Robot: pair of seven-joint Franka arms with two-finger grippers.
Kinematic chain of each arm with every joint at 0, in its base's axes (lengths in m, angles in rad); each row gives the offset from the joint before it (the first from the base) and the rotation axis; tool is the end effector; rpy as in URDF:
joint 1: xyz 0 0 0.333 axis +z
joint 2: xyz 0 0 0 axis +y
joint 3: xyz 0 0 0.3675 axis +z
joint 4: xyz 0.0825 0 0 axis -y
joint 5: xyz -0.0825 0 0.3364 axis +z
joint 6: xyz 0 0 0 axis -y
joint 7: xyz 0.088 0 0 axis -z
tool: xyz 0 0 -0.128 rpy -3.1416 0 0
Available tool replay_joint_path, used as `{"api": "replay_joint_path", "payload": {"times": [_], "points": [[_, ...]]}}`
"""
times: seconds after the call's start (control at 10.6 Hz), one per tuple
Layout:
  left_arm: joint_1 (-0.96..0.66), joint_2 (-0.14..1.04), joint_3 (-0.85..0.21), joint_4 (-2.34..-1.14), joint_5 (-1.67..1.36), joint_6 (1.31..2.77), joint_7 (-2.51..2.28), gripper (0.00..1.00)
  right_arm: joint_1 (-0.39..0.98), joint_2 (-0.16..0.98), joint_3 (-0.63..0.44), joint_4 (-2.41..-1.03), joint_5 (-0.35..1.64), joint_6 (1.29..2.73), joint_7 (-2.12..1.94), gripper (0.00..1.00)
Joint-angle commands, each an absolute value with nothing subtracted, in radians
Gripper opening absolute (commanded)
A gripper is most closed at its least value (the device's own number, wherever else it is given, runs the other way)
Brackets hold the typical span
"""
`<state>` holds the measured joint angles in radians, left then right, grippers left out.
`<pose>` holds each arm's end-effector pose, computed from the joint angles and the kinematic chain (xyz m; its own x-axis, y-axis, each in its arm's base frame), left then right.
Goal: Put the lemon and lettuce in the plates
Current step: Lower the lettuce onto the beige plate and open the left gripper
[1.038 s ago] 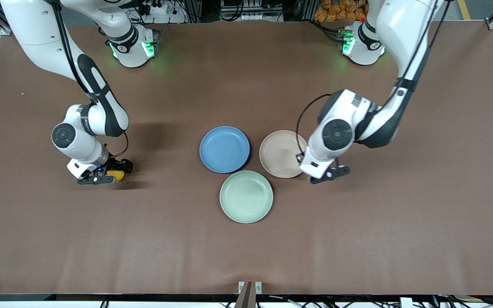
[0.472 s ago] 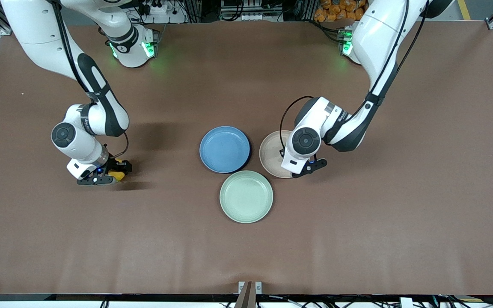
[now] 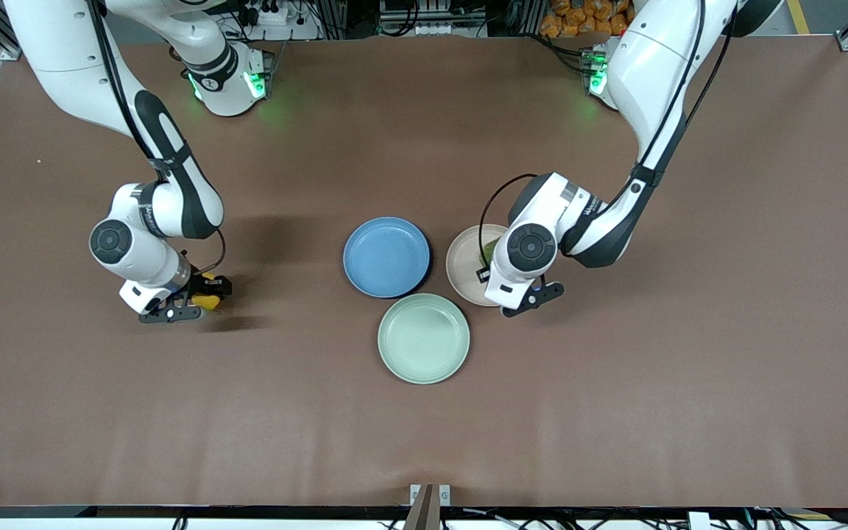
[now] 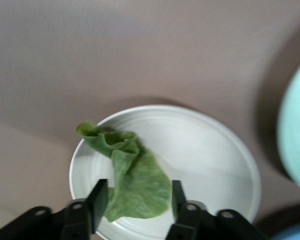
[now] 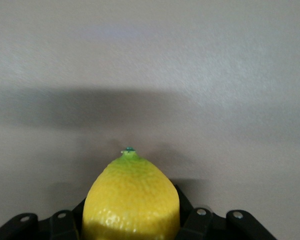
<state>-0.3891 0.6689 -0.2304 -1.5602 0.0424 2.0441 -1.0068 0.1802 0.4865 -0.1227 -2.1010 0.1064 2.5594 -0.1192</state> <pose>0.5648 -0.3654 0.2963 0.9026 0.3908 -0.1805 0.3819 -0.9204 -0.0834 0.5754 0.0361 0.2482 0.9947 0.1004 -0.0223 0.1004 -0.9949 -0.0018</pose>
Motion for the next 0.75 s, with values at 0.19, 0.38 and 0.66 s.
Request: {"api": "replay_joint_path", "payload": {"times": [0.19,0.38,0.66], "points": [[-0.296,0.520,-0.222,-1.519,0.061,2.003,-0.987,1.00,0.254,0.474,-0.118,-2.051,0.123,2.491,-0.036,0.16],[-0.238,0.442,-0.222,-1.517,0.083,1.941,-0.861,1.00,0.331,0.474,-0.103,-2.033,0.123,2.482,0.069,0.16],[-0.112,0.365,-0.225,-1.517,0.083,1.915,-0.713,1.00,0.455,0.477,-0.089,-1.996,0.126,2.470,0.188,0.16]]}}
